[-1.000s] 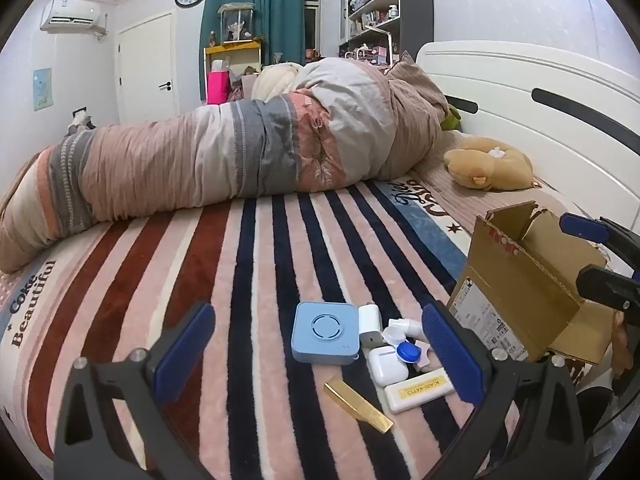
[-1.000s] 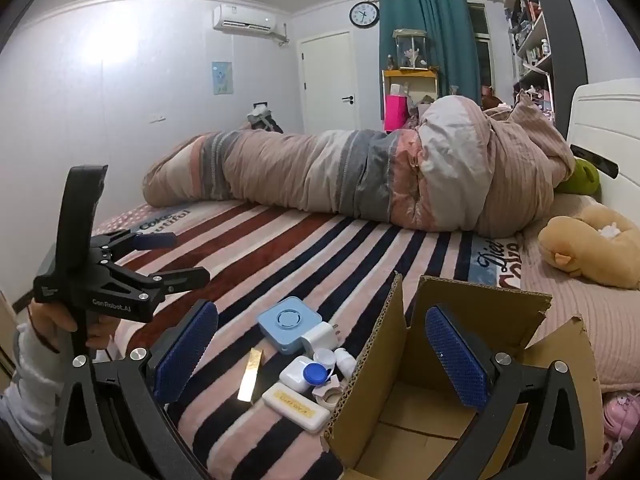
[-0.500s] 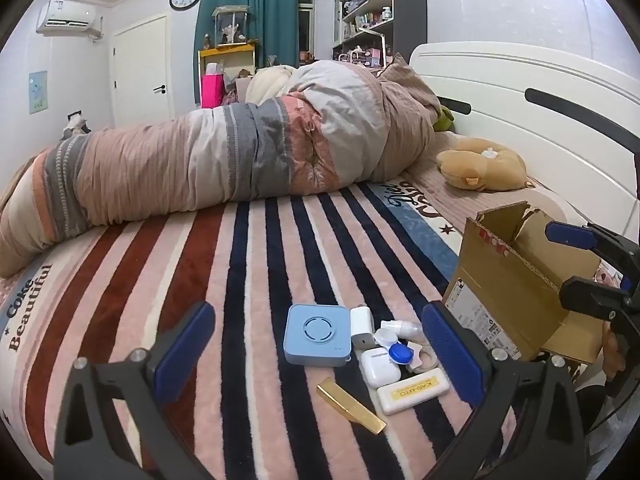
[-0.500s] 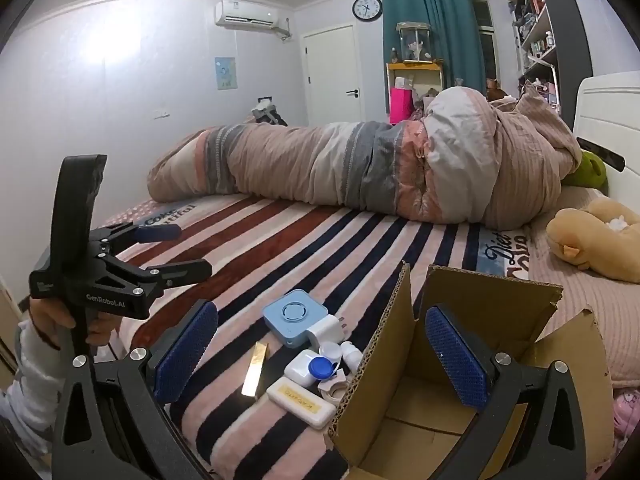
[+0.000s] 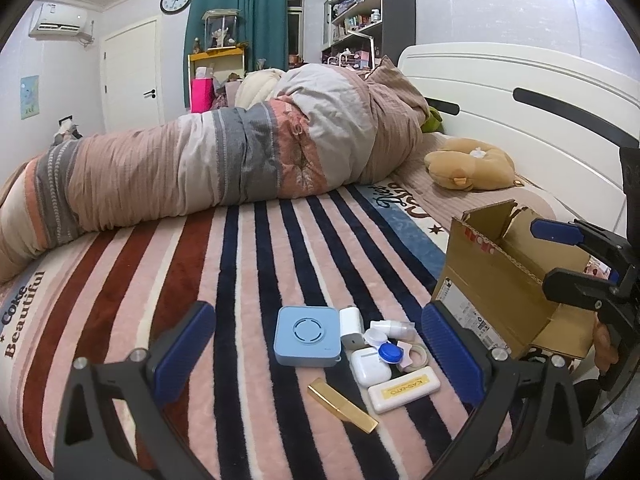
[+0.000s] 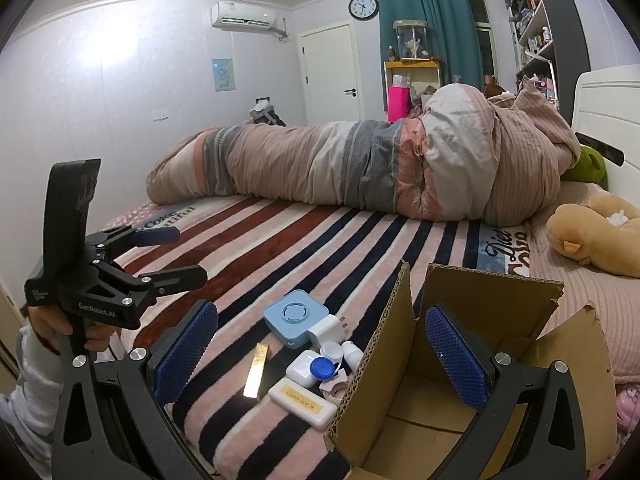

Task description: Organize rigid objects

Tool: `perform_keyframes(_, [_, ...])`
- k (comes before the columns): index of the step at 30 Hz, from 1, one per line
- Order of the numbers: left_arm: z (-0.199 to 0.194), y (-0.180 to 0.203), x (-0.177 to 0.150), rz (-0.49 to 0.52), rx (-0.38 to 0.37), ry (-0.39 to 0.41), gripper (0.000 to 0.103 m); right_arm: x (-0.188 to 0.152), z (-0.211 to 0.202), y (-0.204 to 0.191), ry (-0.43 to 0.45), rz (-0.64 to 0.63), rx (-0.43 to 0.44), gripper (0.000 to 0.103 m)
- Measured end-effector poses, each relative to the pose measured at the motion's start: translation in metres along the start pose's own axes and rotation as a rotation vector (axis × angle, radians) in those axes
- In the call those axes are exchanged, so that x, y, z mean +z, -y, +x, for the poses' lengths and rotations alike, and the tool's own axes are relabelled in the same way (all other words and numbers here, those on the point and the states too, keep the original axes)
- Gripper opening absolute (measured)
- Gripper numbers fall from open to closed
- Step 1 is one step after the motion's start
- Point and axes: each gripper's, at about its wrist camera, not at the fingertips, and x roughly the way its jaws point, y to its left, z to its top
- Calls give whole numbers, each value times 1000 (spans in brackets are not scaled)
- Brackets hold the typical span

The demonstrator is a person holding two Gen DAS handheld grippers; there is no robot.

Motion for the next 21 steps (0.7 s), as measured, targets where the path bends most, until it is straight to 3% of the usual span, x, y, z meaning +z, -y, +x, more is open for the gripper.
perform_keyframes(21, [0, 1, -1, 5, -4, 5, 103, 2, -2, 0, 6, 9, 4, 103])
